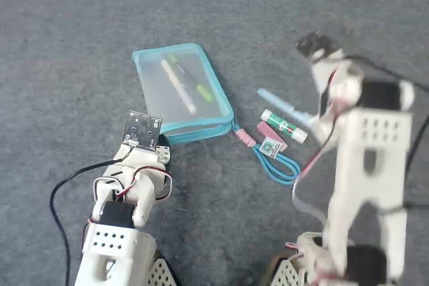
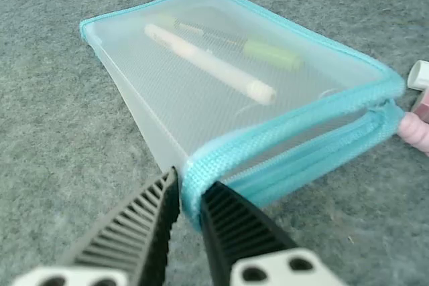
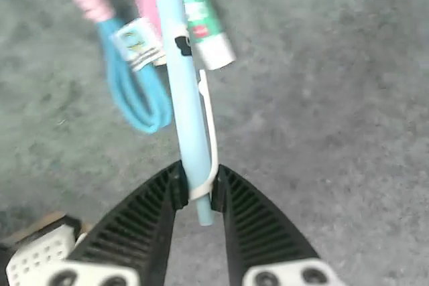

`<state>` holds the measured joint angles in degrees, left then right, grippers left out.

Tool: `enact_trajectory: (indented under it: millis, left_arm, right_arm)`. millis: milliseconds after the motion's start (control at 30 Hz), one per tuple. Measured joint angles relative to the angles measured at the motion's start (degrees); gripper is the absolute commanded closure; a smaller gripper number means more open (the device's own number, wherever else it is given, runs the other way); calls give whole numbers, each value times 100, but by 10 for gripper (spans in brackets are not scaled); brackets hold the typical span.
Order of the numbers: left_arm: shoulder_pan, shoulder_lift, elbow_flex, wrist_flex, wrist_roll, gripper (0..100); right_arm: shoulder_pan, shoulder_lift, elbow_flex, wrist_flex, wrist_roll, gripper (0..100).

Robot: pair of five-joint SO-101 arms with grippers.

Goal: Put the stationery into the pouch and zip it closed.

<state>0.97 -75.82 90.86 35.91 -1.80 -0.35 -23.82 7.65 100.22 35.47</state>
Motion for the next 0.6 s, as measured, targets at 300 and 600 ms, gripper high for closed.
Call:
enact_trajectory:
  millis: [300,600]
  left_arm:
    - [0,0,0,0,0,988]
    - [0,0,0,0,0,988]
  right_arm:
    - [-2057,-2391,1916,-26,-1116,992]
    - [-2585,-2435,2207,-492,-1468,992]
